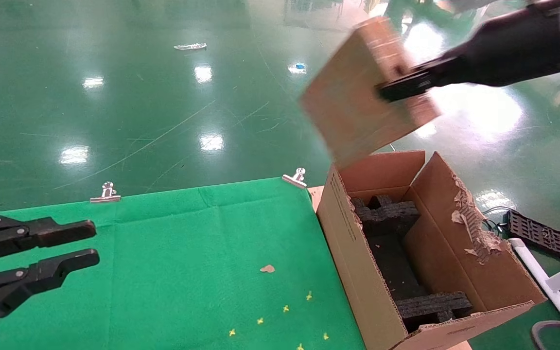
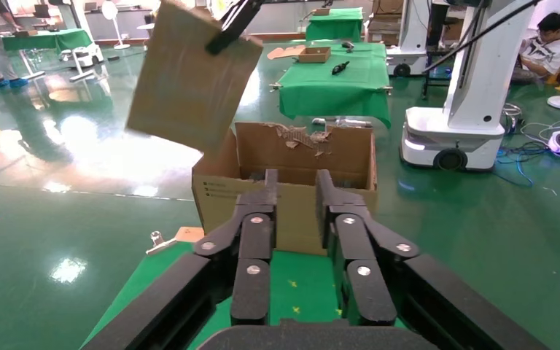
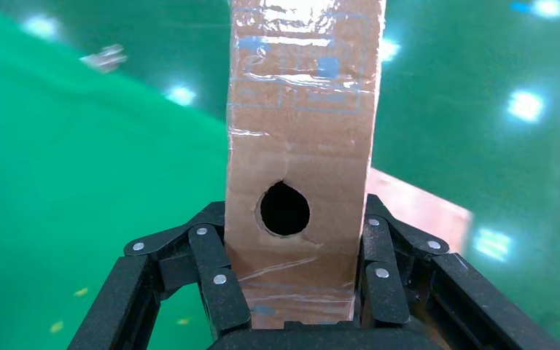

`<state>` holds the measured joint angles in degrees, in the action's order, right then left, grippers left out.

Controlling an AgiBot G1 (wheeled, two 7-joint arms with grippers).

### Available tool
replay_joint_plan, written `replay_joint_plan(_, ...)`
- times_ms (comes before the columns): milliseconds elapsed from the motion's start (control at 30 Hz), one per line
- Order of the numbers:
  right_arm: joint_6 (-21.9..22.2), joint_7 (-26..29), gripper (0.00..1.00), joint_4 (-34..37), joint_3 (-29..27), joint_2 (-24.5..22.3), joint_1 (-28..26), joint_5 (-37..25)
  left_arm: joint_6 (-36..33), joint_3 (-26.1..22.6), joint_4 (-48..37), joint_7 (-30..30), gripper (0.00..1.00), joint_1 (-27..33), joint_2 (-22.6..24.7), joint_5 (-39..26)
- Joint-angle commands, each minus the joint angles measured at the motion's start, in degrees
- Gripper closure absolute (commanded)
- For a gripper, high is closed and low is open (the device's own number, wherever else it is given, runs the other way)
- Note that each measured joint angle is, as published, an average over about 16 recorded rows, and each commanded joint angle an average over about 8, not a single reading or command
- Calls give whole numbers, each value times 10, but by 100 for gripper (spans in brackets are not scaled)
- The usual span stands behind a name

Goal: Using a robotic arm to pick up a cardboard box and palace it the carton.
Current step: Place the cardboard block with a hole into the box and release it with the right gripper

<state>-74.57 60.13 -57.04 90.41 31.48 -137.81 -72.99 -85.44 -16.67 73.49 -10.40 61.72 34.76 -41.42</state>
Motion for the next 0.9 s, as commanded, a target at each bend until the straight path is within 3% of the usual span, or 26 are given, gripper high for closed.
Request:
replay_joint_plan(33, -3, -14, 100, 27, -2, -12, -15, -14, 0, 0, 0, 0, 100, 0, 0, 0)
replay_joint_plan(200, -29, -23, 100, 76, 14, -30, -31, -59, 0, 0, 0, 0, 100, 0, 0, 0)
replay_joint_plan(467, -57, -20, 100, 147, 43, -37, -4, -90, 0, -1, 0, 0, 3, 0, 0, 0)
replay_joint_plan(900, -52, 0, 100, 253, 72, 0, 83, -88, 0, -1, 0, 0, 0, 0, 0, 1)
